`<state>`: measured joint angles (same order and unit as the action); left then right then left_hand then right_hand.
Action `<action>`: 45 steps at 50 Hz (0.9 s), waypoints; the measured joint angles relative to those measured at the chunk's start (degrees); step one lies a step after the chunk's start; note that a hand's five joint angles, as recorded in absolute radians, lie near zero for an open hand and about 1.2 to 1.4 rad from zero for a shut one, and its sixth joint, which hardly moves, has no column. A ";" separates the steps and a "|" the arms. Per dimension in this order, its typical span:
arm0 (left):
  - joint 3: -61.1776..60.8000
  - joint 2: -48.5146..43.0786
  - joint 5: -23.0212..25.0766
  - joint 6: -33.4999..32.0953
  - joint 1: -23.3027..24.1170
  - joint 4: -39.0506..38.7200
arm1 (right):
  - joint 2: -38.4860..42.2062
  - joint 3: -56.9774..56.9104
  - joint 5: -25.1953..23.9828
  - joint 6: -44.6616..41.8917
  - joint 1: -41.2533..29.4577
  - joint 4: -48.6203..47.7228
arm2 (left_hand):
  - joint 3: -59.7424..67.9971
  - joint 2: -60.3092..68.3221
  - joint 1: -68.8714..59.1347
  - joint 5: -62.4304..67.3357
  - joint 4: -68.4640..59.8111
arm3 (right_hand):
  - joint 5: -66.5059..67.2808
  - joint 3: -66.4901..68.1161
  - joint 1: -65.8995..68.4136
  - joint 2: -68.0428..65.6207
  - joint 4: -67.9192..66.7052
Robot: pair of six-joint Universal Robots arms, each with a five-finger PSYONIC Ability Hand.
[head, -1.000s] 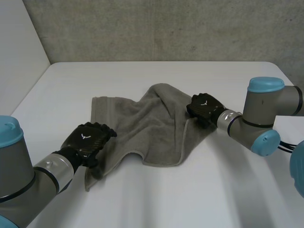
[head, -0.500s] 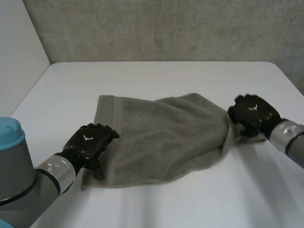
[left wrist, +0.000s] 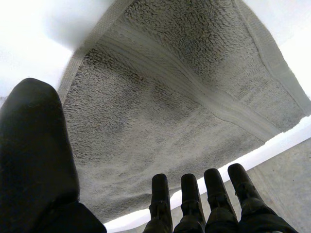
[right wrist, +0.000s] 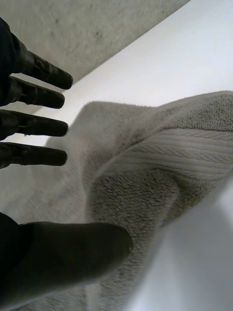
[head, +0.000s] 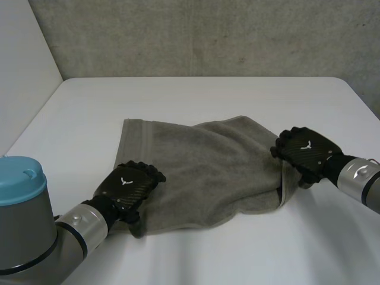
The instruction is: Fold the towel.
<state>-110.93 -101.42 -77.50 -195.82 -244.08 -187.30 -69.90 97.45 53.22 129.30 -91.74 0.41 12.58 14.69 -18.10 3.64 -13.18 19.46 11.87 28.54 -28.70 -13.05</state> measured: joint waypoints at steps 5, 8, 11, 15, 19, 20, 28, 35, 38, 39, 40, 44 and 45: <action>-0.11 -0.06 0.00 0.00 0.05 -0.02 | 2.68 -0.32 0.48 -7.55 -0.68 1.34 | 0.00 -0.01 0.00 0.00 0.00 | 4.32 0.00 4.96 -4.60 0.00; -0.23 -0.07 0.03 0.00 0.04 -0.05 | 3.60 -0.18 0.68 -11.61 -0.89 2.31 | 0.00 -0.01 0.00 -0.01 0.00 | 9.36 0.00 10.17 -9.88 0.00; -0.30 -0.08 0.05 0.00 0.01 -0.07 | 3.82 0.01 0.80 -14.15 -0.90 2.88 | 0.00 -0.01 0.00 0.00 0.00 | 12.30 0.00 13.21 -13.22 0.00; -0.34 -0.13 0.07 0.00 -0.04 -0.09 | 3.53 0.30 0.89 -16.25 -0.79 3.30 | 0.00 -0.02 0.00 0.00 0.00 | 17.43 0.00 18.71 -18.68 0.00; -0.37 -0.27 0.12 0.00 -0.03 -0.09 | 2.60 0.49 0.90 -16.96 -0.53 3.39 | 0.00 -0.02 0.00 0.00 0.00 | 32.38 0.00 33.65 -32.79 0.00; -0.38 -0.29 0.13 0.00 -0.03 -0.10 | 2.44 0.52 0.89 -16.97 -0.49 3.42 | 0.00 -0.02 0.00 0.00 0.00 | 35.33 0.00 36.54 -35.71 0.00; -0.40 -0.99 0.18 0.00 0.03 -0.17 | -0.51 0.75 0.60 -15.17 -0.32 4.42 | 0.00 -0.03 0.00 0.00 0.00 | 46.43 0.00 46.95 -45.38 0.00; 0.33 -3.21 0.04 -0.07 0.03 -0.45 | -1.87 -1.22 1.19 -1.43 -1.08 4.46 | 0.00 -0.01 0.00 0.00 0.00 | 46.45 0.00 47.00 -45.58 0.00; 1.17 -4.85 -0.13 -0.08 0.11 -0.59 | -1.48 -3.16 3.03 10.44 -1.78 2.01 | 0.00 -0.01 0.00 0.00 0.00 | 46.47 0.00 47.01 -45.58 0.00; 1.36 -5.17 -0.17 -0.08 0.15 -0.60 | -1.36 -3.50 3.58 12.43 -1.89 1.41 | 0.00 -0.01 0.00 0.00 0.00 | 46.47 0.00 47.01 -45.59 0.00; 1.75 -5.78 -0.22 -0.06 0.29 -0.64 | -1.09 -4.17 4.99 16.43 -2.08 0.07 | 0.00 -0.01 0.00 0.00 0.00 | 46.47 0.00 47.01 -45.59 0.00; 3.48 -8.34 -0.37 0.14 0.98 -0.64 | 0.05 -6.17 10.36 28.24 -2.52 -4.46 | 0.00 -0.01 0.00 0.00 0.00 | 46.49 0.00 47.03 -45.59 0.00; 3.73 -8.74 -0.39 0.20 1.08 -0.63 | 0.26 -6.45 11.19 29.79 -2.56 -5.06 | 0.00 -0.01 0.00 0.00 0.00 | 46.49 0.00 47.05 -45.59 0.00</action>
<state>-107.19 -110.16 -77.90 -195.62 -243.00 -187.93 -69.64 91.00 64.41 159.09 -94.29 -4.65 12.58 14.68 -18.10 3.65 -13.18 65.95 11.87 75.59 -74.28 -13.05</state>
